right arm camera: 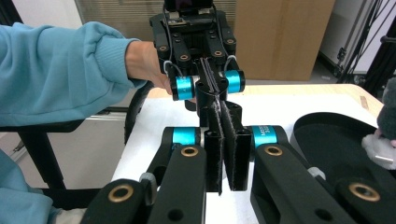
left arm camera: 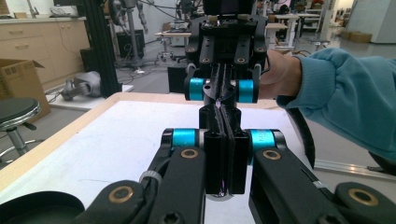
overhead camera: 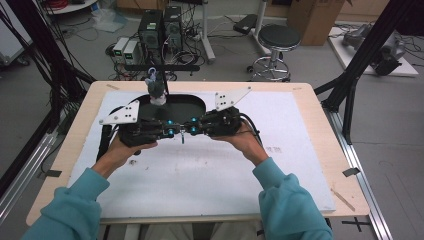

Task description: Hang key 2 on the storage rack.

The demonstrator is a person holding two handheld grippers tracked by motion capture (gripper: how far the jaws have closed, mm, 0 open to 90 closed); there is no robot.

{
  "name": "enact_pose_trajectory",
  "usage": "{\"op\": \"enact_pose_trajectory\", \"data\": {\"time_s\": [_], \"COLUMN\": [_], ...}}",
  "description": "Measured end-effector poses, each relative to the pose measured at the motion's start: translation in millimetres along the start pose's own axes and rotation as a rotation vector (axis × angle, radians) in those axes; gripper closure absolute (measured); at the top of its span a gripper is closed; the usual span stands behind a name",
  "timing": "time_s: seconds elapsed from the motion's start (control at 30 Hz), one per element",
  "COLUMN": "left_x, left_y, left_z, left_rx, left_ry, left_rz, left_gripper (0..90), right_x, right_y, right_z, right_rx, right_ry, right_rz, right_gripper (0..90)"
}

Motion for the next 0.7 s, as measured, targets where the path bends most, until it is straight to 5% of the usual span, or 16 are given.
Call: {"op": "enact_pose_trajectory", "data": {"time_s": [0.3, 0.47, 0.57, 0.7], "left_x": [-0.5, 1.7, 3.2, 6.7], "left_y": [-0.5, -4.3, -5.2, -7.9], "left_z": [-0.4, -1.1, -1.0, -2.3], "left_rx": [0.0, 0.006, 0.004, 0.005], "left_ry": [-0.012, -0.019, -0.023, -0.046], "left_rz": [0.024, 0.045, 0.054, 0.076], "left_gripper": [88.6, 88.6, 88.6, 88.5], "right_x": [-0.8, -1.0, -0.3, 4.1], "right_y": [2.3, 6.1, 8.8, 11.7], "right_z": [-0.7, -2.7, -9.8, -11.8], "right_rx": [-0.013, 0.011, 0.017, 0.011], "right_ry": [0.008, -0.01, -0.064, -0.082], "right_rz": [-0.005, -0.099, -0.16, -0.203], "right_gripper": [82.2, 44.8, 12.7, 5.7]}}
Point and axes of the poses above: each handheld gripper's, and its own axes: x roughly backward along the jaws, z roughly out of its top, y roughly to its right, the point moved 9 cm from there along -x, roughly forward along the jaws, and after that the axes turned 1 degree about -x, right-handed, at the moved point
